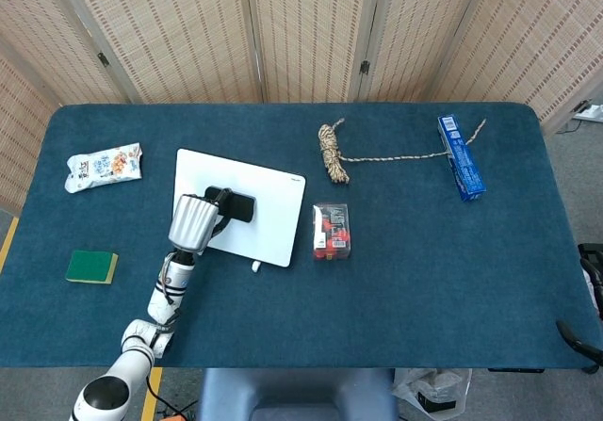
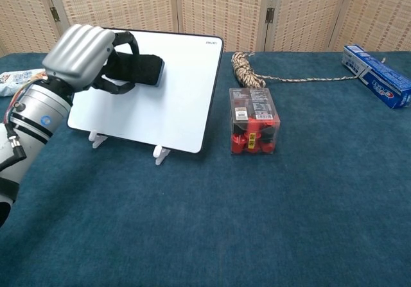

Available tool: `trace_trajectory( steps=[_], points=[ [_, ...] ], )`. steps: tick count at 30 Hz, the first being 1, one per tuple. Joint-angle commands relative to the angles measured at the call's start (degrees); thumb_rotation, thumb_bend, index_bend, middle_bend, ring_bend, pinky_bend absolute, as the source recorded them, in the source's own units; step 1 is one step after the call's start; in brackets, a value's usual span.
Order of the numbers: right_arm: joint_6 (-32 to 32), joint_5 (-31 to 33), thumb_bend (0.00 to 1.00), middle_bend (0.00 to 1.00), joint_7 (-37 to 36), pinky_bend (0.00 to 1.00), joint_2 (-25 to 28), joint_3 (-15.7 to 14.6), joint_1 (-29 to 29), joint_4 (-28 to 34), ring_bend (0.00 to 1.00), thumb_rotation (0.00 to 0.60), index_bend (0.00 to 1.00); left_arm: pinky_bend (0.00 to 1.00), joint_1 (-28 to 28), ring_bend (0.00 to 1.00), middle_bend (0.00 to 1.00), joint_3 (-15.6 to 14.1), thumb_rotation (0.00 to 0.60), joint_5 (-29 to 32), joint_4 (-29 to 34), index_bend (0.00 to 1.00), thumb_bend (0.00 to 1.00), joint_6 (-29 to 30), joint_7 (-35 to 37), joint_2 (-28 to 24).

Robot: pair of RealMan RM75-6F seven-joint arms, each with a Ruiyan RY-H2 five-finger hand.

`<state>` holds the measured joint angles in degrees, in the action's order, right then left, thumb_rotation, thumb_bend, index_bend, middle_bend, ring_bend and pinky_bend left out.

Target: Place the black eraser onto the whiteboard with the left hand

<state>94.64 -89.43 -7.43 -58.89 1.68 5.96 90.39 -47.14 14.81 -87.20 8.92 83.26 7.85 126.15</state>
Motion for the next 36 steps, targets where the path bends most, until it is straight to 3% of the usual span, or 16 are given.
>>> trace_trajectory(
  steps=[1, 14, 25, 36],
  points=[
    [-0.1, 0.0, 0.27, 0.0, 0.0, 0.13, 0.0, 0.0, 0.0, 0.0, 0.02, 0.6, 0.0, 1.0, 0.0, 1.0, 1.0, -0.6, 0.6, 0.5, -0.2, 0.62, 0.25, -0.6, -0.8, 0.1],
    [0.6, -0.4, 0.27, 0.0, -0.4, 0.13, 0.0, 0.0, 0.3, -0.2, 0.02, 0.6, 0.0, 1.0, -0.1, 1.0, 1.0, -2.1, 0.6, 2.5, -0.1, 0.54, 0.25, -3.1, -2.5, 0.7],
    [1.2, -0.6, 0.27, 0.0, -0.6, 0.13, -0.1, 0.0, 0.5, -0.4, 0.02, 0.6, 0.0, 1.0, 0.5, 1.0, 1.0, -3.4, 0.6, 3.1, 0.7, 0.26, 0.25, -2.1, -2.6, 0.3],
    [1.4, -0.8, 0.27, 0.0, -0.3, 0.13, -0.2, -0.1, 0.7, -0.3, 0.02, 0.6, 0.0, 1.0, 1.9, 1.0, 1.0, -4.3, 0.6, 3.5, 2.2, 0.16, 0.25, -0.2, -3.6, -0.5]
  ],
)
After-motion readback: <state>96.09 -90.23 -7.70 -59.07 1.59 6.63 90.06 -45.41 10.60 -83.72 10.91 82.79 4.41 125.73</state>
